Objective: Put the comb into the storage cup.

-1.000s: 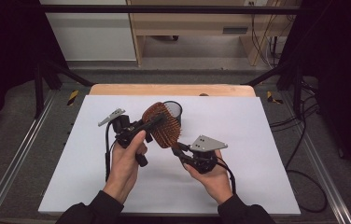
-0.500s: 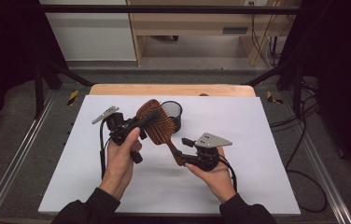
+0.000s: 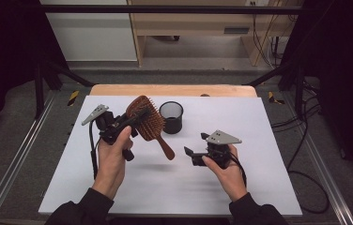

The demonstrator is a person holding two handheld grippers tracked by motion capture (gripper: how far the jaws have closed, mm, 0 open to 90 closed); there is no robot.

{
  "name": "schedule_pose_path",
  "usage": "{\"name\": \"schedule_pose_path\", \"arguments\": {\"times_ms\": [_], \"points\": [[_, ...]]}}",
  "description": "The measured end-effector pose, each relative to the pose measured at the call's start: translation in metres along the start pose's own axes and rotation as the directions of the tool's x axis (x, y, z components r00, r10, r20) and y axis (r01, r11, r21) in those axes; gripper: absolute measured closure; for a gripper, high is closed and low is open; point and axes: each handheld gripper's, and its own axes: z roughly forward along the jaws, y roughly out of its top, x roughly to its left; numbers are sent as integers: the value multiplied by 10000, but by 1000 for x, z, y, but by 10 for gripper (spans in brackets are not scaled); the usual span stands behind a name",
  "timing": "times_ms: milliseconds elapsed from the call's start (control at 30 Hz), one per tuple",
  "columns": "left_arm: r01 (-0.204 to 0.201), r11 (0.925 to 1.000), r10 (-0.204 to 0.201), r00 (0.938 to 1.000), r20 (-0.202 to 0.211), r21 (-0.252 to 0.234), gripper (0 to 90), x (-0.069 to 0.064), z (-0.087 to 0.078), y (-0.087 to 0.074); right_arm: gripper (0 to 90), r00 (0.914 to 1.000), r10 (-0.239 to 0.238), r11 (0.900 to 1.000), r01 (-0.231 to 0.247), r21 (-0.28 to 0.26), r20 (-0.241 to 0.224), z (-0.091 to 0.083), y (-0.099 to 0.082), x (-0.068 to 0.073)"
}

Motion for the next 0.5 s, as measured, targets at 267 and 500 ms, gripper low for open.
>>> {"name": "schedule_pose_path", "arguments": {"times_ms": [267, 500], "points": [[-458, 9986, 454, 9988, -168, -278, 512, 1, -14, 14, 154, 10000, 31, 9997, -29, 258, -82, -7, -3, -13], [-495, 9969, 484, 9986, -194, -610, 512, 8, -28, 31, 109, 9990, 167, 9998, -165, -58, 408, -17, -7, -20]]}}
